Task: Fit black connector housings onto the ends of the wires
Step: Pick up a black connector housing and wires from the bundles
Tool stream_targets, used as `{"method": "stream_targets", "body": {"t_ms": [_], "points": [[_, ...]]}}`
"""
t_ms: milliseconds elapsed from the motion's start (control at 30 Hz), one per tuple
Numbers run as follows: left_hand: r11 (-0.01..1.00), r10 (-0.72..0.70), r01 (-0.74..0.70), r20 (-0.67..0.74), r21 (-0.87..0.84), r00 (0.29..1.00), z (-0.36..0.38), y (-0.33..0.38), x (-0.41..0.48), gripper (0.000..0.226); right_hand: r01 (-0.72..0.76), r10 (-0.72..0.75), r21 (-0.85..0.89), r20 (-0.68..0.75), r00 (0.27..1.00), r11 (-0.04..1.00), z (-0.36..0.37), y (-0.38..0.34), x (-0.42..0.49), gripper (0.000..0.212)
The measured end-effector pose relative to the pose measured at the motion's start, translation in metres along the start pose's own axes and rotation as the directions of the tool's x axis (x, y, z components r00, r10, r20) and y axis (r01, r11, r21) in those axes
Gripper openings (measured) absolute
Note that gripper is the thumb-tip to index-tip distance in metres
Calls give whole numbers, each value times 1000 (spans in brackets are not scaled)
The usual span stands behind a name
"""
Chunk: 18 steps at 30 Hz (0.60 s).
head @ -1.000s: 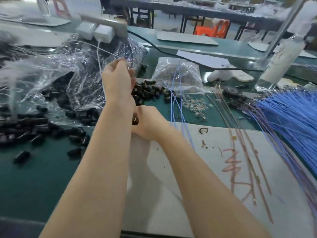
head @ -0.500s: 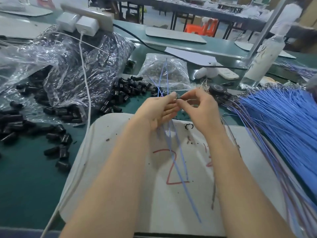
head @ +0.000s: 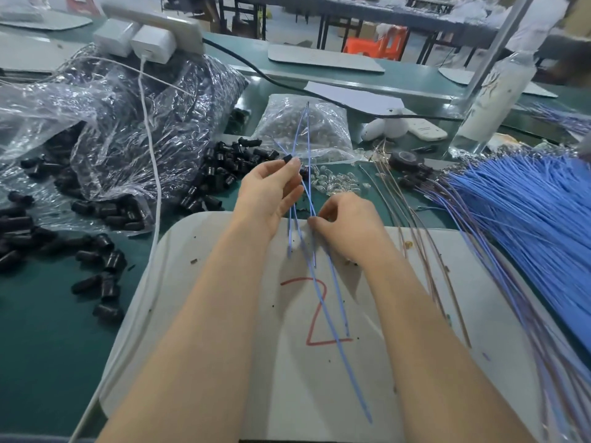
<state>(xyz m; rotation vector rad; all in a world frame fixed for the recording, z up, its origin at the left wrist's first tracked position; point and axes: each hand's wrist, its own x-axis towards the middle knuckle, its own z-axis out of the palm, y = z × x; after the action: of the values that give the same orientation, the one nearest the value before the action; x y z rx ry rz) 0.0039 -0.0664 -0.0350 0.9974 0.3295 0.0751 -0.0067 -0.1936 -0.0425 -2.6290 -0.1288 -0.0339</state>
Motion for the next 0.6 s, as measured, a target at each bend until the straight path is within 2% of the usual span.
{"method": "stream_targets", "body": {"t_ms": [100,200,300,367,433,500,600], "points": [[996,56,-53,-41,72,998,1,-3,1,16,-44,50,92,-66,997,995,-1,-1,4,9],[998,46,-44,-34,51,998,0,-3,2,15,-68,107,220,-169,980,973,-10,7,4,17],[999,49,-48,-61,18,997,-2,-4,5,18,-35,81,279,-156,984,960,-11,8,1,17],[999,43,-43,-83,5,996,-3,-5,6,7,-5,32,235,-112,993,972,-7,3,-1,26],[999,33,-35,-100,-17,994,-3,-6,6,6,-12,19,108,-63,998,994,-3,0,0,32],[999,33,-35,-99,-16,995,-3,-8,7,8,-62,62,7,0,998,998,0,0,1,30],[999,38,-38,-84,2,996,-2,-9,8,6,-91,91,26,-3,996,996,-2,2,2,23]]}}
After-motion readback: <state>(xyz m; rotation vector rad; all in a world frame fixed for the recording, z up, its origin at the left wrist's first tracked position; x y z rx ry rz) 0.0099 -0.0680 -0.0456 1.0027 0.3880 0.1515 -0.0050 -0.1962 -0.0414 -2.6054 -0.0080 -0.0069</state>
